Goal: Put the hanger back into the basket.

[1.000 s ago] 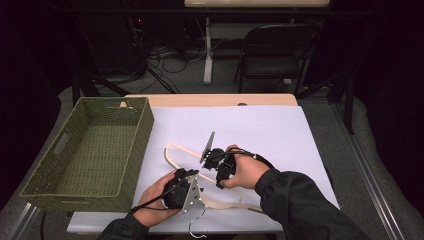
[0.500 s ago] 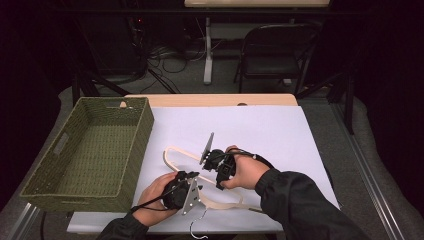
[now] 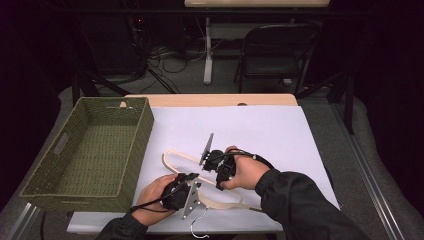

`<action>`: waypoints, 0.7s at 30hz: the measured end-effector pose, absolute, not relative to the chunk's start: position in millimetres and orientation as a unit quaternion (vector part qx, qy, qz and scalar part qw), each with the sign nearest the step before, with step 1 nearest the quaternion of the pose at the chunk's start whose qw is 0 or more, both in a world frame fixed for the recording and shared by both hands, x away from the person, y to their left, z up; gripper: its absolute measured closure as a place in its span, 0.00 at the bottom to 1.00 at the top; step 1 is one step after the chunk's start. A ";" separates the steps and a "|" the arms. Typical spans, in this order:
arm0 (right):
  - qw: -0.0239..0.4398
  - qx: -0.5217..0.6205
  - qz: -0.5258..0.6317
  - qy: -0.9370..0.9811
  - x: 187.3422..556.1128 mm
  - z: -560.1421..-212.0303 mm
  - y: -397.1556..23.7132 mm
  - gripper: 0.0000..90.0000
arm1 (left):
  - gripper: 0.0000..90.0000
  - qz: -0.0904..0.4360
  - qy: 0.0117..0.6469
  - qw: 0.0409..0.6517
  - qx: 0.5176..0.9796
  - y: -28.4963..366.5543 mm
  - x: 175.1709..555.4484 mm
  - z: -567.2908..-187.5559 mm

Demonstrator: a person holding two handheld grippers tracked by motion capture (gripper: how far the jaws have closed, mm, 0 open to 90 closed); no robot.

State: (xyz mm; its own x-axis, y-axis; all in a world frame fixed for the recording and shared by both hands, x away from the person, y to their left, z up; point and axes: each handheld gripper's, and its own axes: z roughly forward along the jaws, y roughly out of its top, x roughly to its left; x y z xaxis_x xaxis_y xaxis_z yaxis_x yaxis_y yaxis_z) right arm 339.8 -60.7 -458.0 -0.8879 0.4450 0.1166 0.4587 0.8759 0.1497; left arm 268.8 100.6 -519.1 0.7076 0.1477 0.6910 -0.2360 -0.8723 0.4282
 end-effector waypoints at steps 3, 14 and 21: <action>0.039 -0.234 -0.087 -0.968 339.8 -458.5 -60.7 0.95 | 0.75 0.383 -0.026 0.245 0.890 100.5 267.8 -520.2; 0.037 -0.232 -0.085 -0.968 340.1 -460.8 -59.7 0.94 | 0.87 0.393 -0.035 0.238 0.888 100.2 266.8 -521.2; 0.034 -0.230 -0.086 -0.969 341.0 -460.1 -60.2 0.93 | 0.91 0.399 -0.047 0.228 0.887 99.5 264.3 -522.5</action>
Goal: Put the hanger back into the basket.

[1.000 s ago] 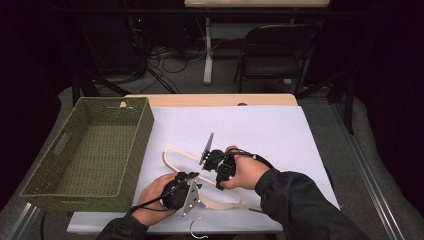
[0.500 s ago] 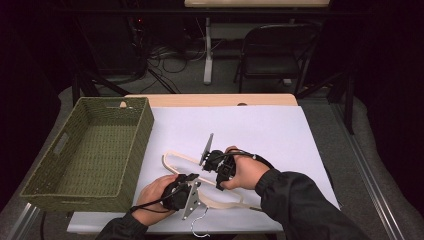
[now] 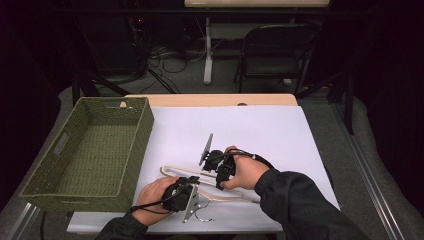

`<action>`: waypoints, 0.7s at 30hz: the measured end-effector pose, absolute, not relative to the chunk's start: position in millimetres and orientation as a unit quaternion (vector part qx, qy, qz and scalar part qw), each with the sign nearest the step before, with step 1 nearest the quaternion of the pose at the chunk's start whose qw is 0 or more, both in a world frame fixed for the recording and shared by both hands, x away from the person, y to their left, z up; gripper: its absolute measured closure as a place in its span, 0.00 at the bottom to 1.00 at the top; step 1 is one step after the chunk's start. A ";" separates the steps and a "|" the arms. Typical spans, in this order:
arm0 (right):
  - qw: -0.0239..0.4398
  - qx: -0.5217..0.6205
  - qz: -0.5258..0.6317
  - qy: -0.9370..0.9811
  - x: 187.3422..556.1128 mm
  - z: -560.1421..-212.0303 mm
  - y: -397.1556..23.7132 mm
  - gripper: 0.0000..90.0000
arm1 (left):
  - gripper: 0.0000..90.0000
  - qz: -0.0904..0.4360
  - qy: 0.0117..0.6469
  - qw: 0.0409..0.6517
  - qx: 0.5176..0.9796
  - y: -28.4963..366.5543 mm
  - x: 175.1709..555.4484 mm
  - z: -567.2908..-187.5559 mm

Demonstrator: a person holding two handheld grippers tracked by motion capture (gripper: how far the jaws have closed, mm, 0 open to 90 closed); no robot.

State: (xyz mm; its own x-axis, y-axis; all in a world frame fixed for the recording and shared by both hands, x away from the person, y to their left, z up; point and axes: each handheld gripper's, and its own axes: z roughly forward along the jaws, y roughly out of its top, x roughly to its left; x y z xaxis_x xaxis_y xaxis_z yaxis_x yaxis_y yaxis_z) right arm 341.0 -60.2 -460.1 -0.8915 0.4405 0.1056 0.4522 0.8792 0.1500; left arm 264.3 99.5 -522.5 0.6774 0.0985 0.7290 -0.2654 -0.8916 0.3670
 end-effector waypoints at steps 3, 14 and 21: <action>0.029 -0.232 -0.089 -0.968 341.3 -458.8 -61.7 0.91 | 0.93 0.402 -0.057 0.220 0.887 98.0 262.1 -524.2; -0.025 -0.235 -0.163 -0.958 341.3 -437.6 -78.8 0.70 | 0.96 0.409 -0.057 0.204 0.888 94.0 257.9 -526.0; -0.039 -0.240 -0.171 -0.955 341.8 -435.6 -87.8 0.64 | 0.96 0.416 -0.044 0.199 0.886 93.8 257.7 -523.5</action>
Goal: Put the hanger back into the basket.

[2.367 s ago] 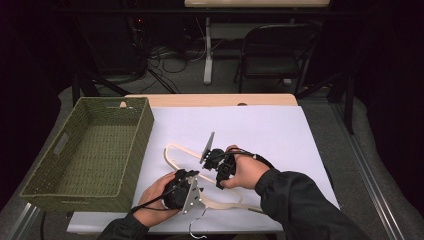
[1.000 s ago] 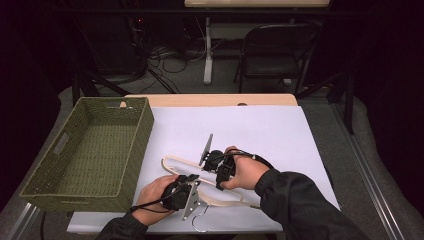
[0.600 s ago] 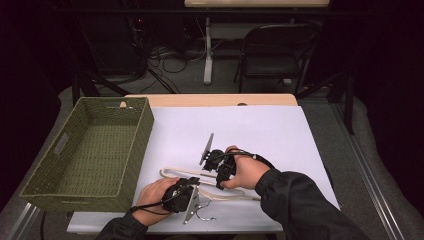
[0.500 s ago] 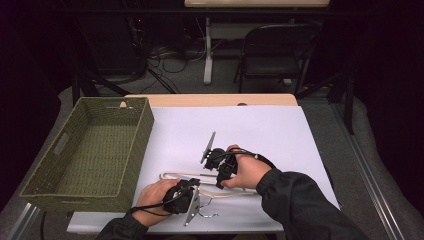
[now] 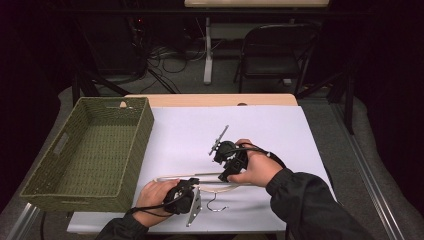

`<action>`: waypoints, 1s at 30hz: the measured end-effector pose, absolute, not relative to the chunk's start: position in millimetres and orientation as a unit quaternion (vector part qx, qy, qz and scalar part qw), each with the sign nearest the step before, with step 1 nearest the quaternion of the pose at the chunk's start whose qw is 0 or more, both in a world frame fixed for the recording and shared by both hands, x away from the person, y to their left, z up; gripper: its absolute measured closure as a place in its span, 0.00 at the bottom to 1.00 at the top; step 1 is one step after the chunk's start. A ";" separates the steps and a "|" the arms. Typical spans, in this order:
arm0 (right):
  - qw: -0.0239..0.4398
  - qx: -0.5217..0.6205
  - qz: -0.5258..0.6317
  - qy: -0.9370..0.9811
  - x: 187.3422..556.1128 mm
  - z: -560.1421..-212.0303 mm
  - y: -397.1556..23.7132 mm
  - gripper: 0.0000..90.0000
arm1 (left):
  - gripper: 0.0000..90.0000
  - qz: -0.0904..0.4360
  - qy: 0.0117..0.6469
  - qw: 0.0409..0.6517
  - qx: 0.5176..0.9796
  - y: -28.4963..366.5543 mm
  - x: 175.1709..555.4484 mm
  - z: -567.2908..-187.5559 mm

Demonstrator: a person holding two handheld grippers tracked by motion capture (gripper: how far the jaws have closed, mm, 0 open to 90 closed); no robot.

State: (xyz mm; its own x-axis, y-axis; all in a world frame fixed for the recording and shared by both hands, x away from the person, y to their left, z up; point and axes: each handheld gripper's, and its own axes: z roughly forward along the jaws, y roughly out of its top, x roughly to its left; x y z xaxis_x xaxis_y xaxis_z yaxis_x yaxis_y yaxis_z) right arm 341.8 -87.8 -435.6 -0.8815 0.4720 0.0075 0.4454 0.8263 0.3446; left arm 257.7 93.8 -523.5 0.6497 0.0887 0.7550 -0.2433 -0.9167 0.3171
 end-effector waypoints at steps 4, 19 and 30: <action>0.043 0.244 0.177 0.953 340.9 -432.5 -90.7 0.62 | 0.96 0.420 -0.045 0.188 0.887 93.5 257.5 -522.0; 0.073 0.276 0.188 0.940 332.3 -417.6 -133.1 0.60 | 0.97 0.429 -0.006 0.161 0.889 93.9 268.0 -504.8; 0.090 0.308 0.197 0.926 325.5 -414.5 -173.3 0.60 | 0.97 0.419 0.052 0.141 0.896 86.6 287.6 -487.3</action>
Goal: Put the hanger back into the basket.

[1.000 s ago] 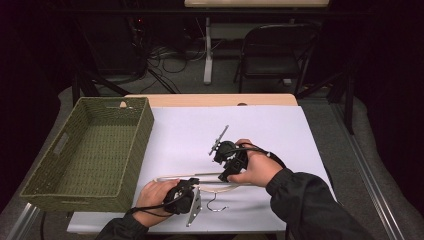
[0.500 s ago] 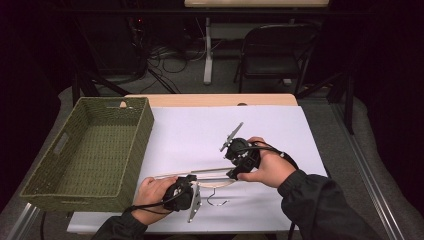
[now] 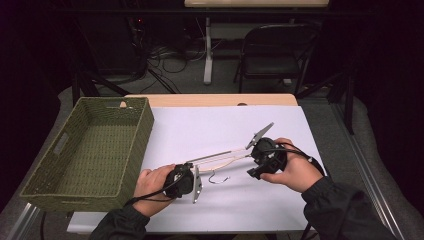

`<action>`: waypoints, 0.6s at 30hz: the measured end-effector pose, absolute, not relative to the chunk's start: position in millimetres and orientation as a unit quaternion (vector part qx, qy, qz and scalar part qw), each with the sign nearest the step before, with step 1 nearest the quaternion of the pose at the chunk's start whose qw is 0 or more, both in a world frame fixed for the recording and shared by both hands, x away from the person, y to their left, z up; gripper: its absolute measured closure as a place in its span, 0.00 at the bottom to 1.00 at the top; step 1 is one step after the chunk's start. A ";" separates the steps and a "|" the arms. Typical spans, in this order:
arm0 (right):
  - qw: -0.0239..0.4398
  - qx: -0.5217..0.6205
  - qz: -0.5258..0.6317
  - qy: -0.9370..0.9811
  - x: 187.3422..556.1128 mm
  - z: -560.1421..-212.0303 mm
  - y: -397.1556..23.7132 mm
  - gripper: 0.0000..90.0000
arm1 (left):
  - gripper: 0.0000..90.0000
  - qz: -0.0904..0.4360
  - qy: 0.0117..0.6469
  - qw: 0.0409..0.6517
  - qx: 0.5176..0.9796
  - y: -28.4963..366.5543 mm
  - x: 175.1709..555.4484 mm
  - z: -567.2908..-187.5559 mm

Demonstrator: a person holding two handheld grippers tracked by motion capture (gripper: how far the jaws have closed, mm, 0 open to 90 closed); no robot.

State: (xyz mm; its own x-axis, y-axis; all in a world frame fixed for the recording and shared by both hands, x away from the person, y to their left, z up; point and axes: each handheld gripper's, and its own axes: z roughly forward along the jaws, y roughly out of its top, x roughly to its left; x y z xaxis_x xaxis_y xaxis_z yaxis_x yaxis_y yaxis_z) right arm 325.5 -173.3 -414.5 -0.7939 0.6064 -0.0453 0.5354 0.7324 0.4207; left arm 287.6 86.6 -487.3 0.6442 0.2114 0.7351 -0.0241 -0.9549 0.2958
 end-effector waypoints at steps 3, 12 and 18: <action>0.099 0.318 0.215 0.918 323.6 -419.8 -181.6 0.60 | 0.97 0.415 0.066 0.134 0.898 84.1 290.8 -481.6; 0.104 0.337 0.225 0.908 318.9 -430.7 -196.8 0.59 | 0.97 0.403 0.105 0.133 0.899 81.4 296.3 -469.5; 0.097 0.346 0.208 0.910 317.8 -440.2 -199.5 0.58 | 0.97 0.356 0.143 0.158 0.910 87.6 305.7 -463.9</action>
State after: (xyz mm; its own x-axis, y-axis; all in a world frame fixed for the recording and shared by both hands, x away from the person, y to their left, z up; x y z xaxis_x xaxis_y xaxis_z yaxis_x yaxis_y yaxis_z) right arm 317.8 -199.5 -440.2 -0.7419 0.6697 -0.0336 0.5889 0.6747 0.4451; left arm 305.7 87.6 -463.9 0.7051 0.3730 0.6031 0.1482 -0.9092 0.3890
